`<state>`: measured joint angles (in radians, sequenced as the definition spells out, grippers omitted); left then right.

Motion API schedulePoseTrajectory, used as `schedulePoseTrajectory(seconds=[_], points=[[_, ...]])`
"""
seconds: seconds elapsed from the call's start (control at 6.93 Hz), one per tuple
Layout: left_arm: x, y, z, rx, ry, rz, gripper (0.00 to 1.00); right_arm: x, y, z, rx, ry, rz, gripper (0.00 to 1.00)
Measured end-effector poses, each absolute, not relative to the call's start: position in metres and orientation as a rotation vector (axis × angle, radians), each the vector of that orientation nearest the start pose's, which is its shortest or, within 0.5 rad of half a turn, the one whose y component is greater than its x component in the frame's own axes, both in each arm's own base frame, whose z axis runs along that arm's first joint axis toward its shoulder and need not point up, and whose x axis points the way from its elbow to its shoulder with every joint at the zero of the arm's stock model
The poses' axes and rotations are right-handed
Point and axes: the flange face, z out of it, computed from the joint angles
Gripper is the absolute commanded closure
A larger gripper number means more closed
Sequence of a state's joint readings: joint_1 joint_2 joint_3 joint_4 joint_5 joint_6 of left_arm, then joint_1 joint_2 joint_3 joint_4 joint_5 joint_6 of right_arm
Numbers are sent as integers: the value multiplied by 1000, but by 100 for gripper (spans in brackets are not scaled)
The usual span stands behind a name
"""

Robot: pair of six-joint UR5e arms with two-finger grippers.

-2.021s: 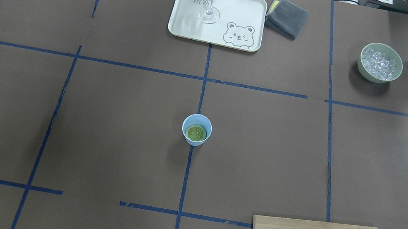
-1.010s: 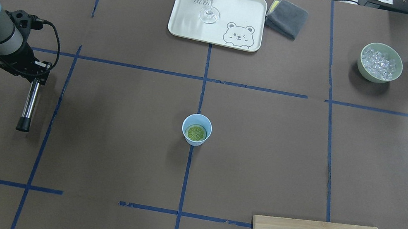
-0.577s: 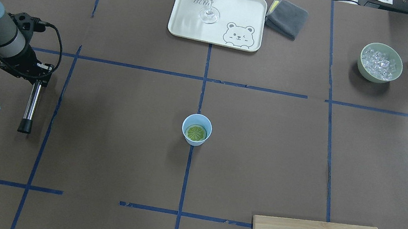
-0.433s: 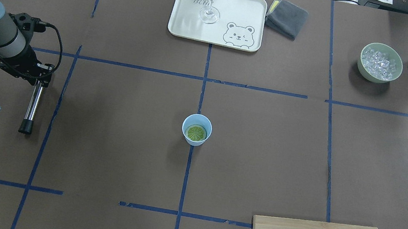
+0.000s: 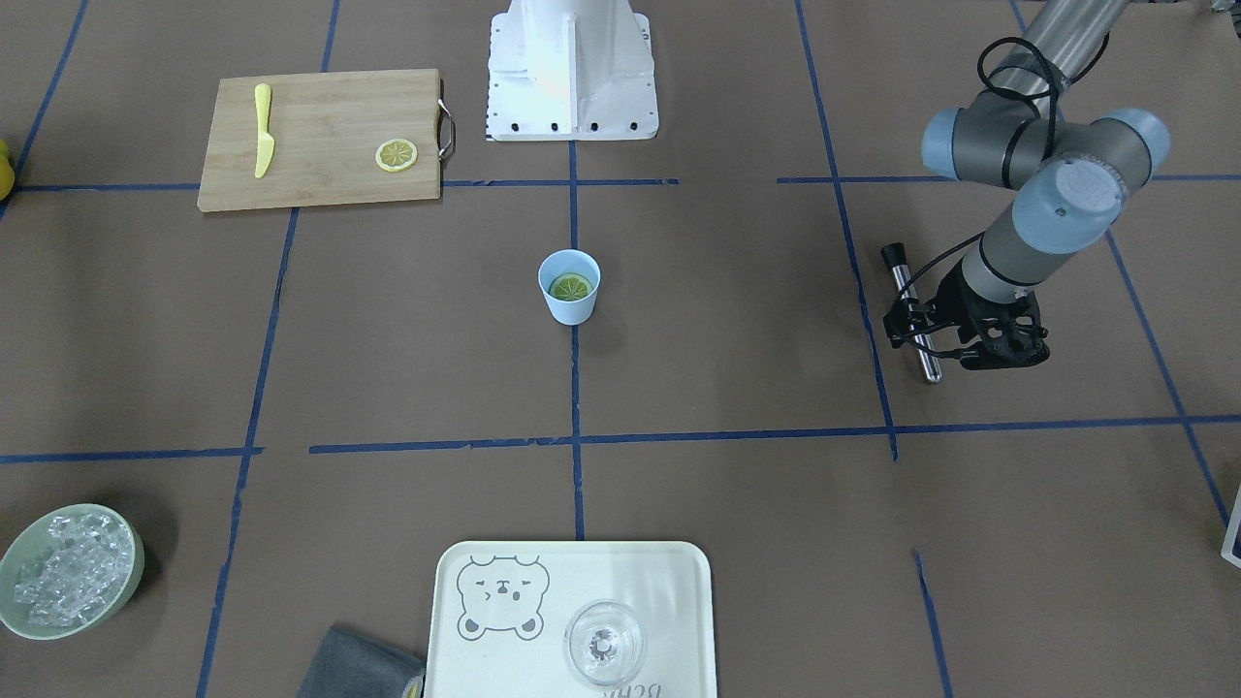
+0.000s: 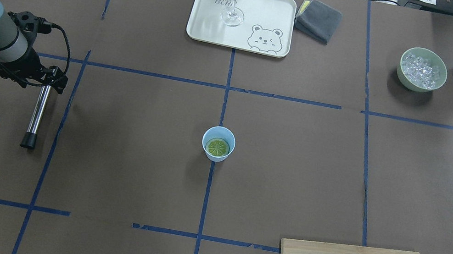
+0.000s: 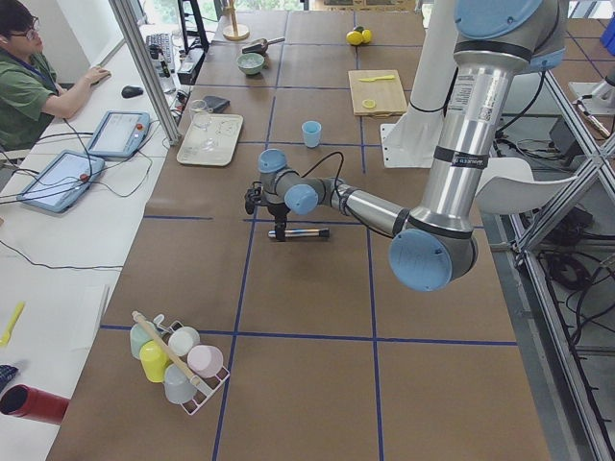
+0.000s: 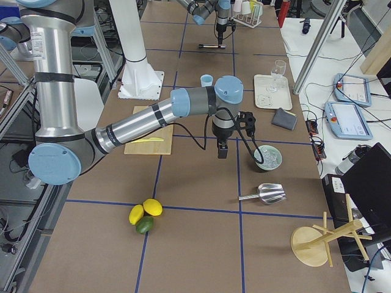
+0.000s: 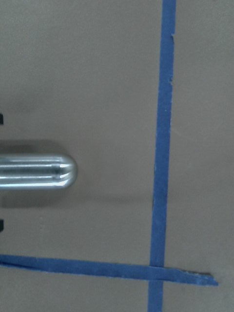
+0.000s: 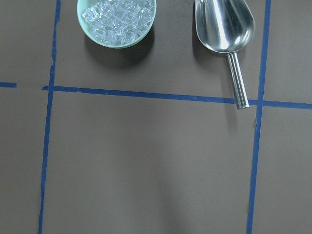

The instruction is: Squeeze lemon into cup

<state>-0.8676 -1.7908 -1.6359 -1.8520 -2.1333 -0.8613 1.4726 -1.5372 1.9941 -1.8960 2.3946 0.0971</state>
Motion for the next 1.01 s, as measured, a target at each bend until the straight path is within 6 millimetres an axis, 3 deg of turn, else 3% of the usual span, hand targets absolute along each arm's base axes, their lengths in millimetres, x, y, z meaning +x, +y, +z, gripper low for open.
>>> schedulePoseTrajectory(seconds=[0.29, 0.43, 0.58, 0.72, 1.01], points=[[279, -520, 464, 75, 770, 64, 0, 13, -481, 473, 36, -830, -55, 0], [241, -529, 464, 100, 736, 99, 0, 13, -482, 481, 28, -828, -54, 0], [195, -535, 481, 120, 697, 139, 0, 13, -482, 493, 32, -828, -57, 0], [145, -535, 510, 136, 659, 179, 0, 15, -476, 504, 43, -832, -58, 0], [51, -518, 566, 150, 606, 218, 0, 25, -456, 525, 29, -882, -26, 0]])
